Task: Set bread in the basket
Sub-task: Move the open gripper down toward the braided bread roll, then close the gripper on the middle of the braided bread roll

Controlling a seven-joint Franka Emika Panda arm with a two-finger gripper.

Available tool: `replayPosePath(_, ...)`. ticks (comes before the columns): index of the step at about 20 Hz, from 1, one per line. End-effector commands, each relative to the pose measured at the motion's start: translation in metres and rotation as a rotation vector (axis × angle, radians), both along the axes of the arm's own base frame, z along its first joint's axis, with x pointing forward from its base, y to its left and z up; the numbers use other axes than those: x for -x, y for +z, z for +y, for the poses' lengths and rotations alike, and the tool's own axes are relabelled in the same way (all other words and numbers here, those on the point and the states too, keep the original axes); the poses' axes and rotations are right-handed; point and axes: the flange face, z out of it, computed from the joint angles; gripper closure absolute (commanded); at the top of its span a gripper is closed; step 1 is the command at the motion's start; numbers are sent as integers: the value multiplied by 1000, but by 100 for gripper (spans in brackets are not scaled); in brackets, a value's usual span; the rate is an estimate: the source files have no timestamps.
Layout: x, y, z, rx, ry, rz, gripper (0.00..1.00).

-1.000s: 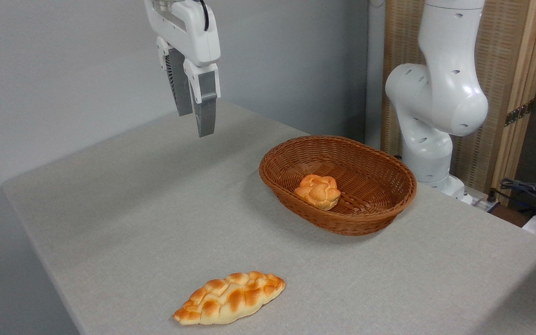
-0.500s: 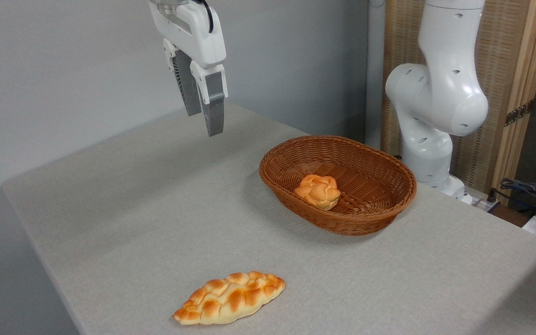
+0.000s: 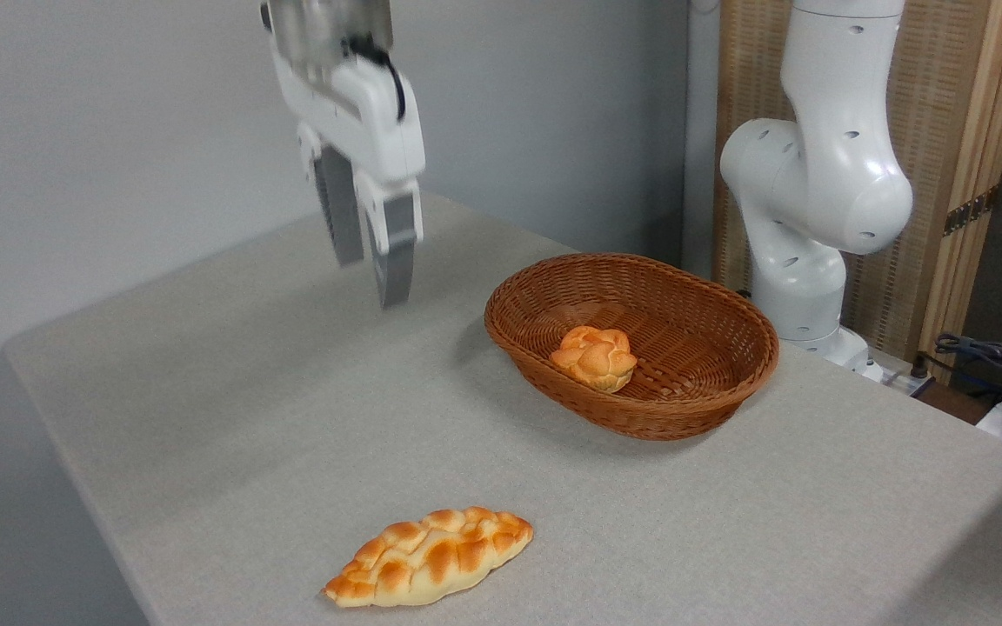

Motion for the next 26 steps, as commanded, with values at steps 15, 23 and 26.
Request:
replayPosePath(15, -63, -124, 112, -162, -71, -2, 0)
replayPosePath(23, -73, -157, 113, -182, -103, 15, 0)
replayPosePath(26, -75, -170, 117, -187, -99, 34, 0)
